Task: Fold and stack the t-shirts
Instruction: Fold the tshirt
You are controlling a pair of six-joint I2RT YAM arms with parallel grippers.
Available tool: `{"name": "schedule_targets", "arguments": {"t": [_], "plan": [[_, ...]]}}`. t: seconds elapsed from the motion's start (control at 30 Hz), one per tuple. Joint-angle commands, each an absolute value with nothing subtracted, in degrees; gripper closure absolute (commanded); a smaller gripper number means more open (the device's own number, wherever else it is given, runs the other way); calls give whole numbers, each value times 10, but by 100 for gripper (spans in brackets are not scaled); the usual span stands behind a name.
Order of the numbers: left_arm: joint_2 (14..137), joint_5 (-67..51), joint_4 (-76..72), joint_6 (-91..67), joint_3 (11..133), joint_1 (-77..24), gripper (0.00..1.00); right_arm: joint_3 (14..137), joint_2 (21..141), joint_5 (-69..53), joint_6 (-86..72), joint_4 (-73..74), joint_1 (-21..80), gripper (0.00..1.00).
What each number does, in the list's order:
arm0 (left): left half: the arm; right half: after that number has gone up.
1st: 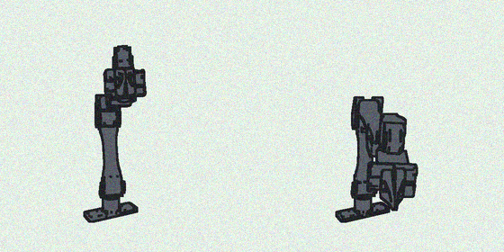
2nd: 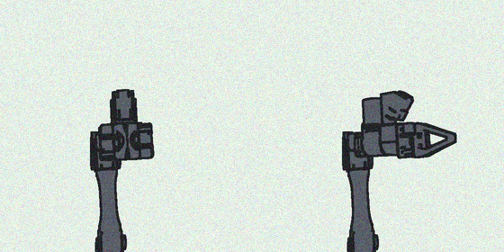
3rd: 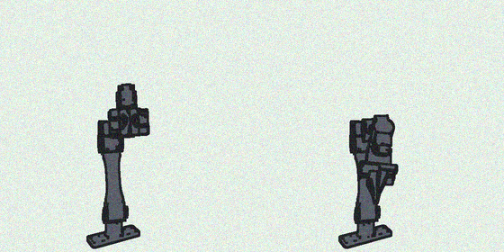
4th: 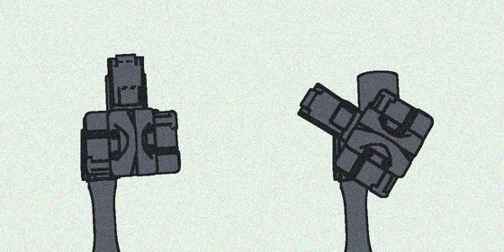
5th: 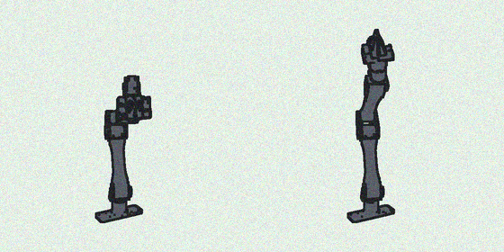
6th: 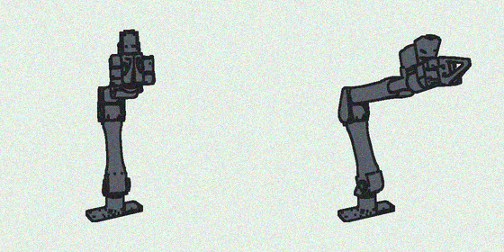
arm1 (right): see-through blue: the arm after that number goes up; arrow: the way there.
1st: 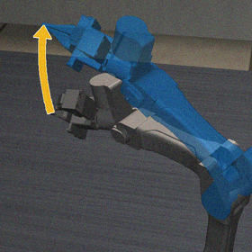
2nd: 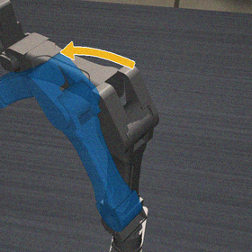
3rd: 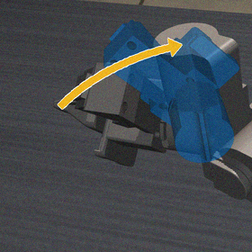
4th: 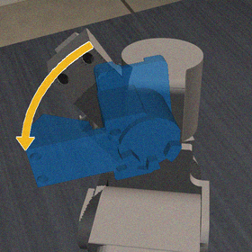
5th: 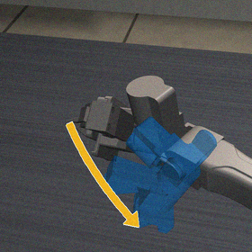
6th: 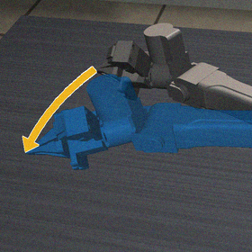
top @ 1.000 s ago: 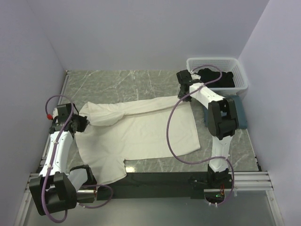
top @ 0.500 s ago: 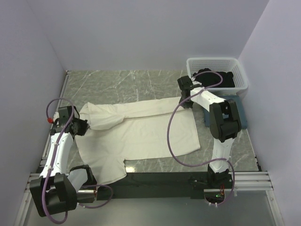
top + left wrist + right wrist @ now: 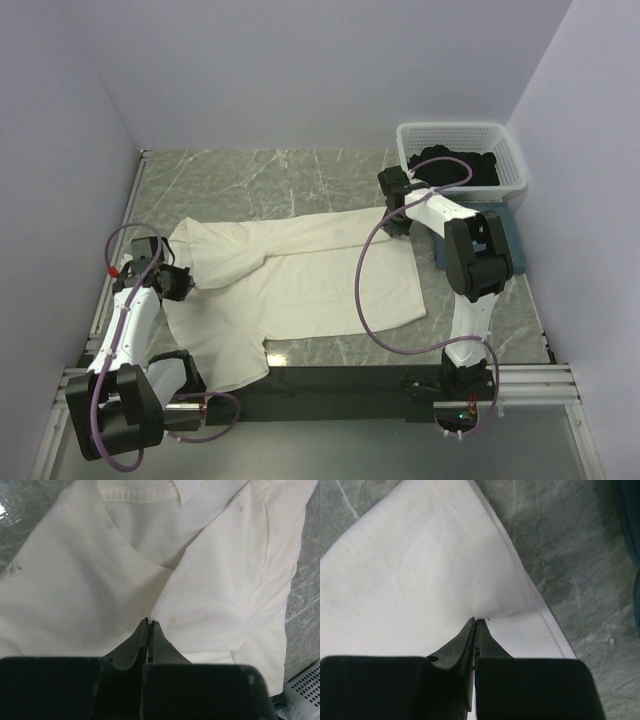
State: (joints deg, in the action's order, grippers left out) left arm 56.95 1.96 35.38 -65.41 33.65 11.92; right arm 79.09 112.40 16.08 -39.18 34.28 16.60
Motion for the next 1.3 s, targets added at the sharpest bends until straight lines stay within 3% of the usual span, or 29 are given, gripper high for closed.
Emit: {"name": "schedule_targets", "arguments": {"t": [0.0,0.23,0.33,0.37,0.4,0.5,0.57,0.63,0.83,1.07,1.27], "plan": [[562,54,355,-643,356,118,99,781,1102,163,-396,344,161,100],[572,71,347,-635,369,119,99,778,1089,163,-394,347,162,100],[576,77,344,-628,373,119,94,778,1099,156,-393,352,161,91],[576,80,340,-622,378,119,88,774,1099,154,-392,352,162,88],[575,83,338,-619,382,119,71,773,1097,151,-392,350,162,86],[582,104,325,-589,406,118,40,757,1075,153,-381,331,162,68],[597,113,302,-553,424,119,26,747,1055,158,-369,316,162,59],[611,114,278,-514,434,118,22,744,1041,157,-360,303,162,55],[738,79,171,-424,494,120,22,731,1016,135,-354,265,157,47],[929,27,140,-368,626,118,32,751,1032,89,-356,231,133,50],[1015,13,138,-357,690,115,40,783,1072,59,-363,229,129,52]]}}
